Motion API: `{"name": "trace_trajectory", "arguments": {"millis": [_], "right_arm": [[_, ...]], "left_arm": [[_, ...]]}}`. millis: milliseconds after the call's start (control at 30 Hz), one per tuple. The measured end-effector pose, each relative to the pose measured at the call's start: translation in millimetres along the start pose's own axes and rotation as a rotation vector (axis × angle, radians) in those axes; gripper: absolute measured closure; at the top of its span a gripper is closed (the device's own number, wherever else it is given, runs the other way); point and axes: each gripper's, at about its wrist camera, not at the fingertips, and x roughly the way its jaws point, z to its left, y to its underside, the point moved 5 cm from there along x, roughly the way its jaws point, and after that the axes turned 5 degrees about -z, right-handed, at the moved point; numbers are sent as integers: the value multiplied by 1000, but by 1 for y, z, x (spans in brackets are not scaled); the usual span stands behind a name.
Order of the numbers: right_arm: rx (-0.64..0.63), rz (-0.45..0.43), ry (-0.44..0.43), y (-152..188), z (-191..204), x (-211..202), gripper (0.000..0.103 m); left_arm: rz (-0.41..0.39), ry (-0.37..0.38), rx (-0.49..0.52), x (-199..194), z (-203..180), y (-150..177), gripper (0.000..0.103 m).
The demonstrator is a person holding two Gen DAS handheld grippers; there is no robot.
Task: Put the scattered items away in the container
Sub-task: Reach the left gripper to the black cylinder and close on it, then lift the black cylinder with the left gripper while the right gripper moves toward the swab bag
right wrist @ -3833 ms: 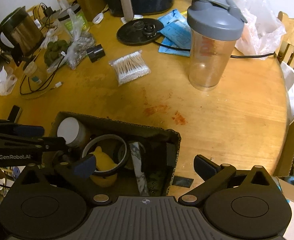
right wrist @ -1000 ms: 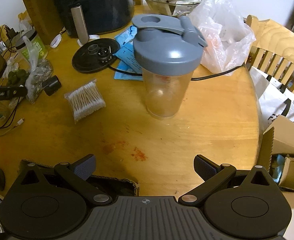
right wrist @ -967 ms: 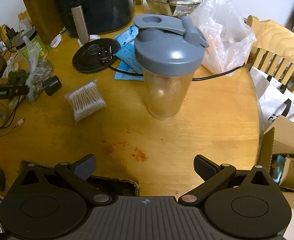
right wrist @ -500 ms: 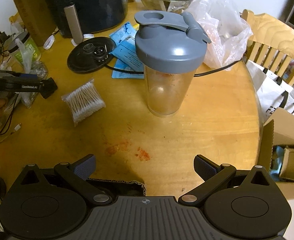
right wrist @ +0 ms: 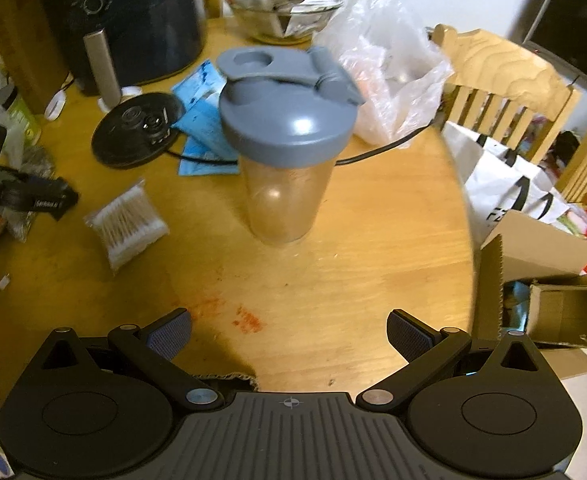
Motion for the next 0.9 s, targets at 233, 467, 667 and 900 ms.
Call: {"name": "trace_trajectory", "arguments": {"millis": [233,467,667,900], "right_arm": [[22,-5,55,-2,-12,-6,0],[85,6,87,8,-29,-11,0],[130,10,100,16,-43,-15,0],[119,-1,81,18,-44,-17,0]], "left_arm": [[-38,-1,-21,-16,-6,-9,61],[-96,8,-35,-45,-18,-19,61],[-145,20,-46,-71,-28,-25,61],[-205,32,-84,-112,-36,-26,61]]}}
